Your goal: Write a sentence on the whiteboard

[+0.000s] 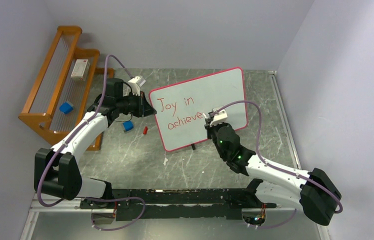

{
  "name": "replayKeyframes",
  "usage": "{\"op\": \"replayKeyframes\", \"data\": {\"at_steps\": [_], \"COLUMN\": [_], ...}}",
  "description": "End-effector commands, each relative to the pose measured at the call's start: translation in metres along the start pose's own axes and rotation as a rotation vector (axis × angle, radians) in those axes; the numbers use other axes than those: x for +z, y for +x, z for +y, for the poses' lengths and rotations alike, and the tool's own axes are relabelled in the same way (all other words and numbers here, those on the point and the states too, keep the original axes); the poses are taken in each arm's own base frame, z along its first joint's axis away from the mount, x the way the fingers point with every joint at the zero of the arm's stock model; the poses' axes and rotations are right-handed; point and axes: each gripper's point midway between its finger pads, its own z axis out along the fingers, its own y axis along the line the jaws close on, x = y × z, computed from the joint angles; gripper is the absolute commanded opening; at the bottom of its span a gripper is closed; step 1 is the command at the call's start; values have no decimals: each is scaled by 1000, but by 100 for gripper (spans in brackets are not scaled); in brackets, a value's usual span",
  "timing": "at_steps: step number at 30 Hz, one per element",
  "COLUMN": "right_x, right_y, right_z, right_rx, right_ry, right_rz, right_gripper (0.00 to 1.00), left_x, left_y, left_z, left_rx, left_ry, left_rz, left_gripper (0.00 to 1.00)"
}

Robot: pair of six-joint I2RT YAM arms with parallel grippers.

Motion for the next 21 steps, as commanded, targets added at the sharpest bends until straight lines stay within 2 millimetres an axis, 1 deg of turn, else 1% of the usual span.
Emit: {"op": "replayKeyframes", "data": {"at_steps": [1, 6, 14, 21], "right_x": [5, 3, -6, -8], "right_y": [-15, -8, 10, 18], "right_z": [-3, -3, -5, -5], "right_rx": [25, 27, 49, 50], "right_ry": [21, 19, 17, 15], "right_rz": [-33, -1, 66, 90], "right_gripper": [0, 0, 0, 0], "left_x": [-7, -7, -7, -7], "left_y": [-12, -12, -13, -11], "left_z": [24, 25, 24, 25], "left_rx": [46, 44, 45, 42], "left_ry": [-106, -106, -106, -104], "left_rz": [-51, -51, -54, -49], "left_gripper": [5, 5, 5, 5]}}
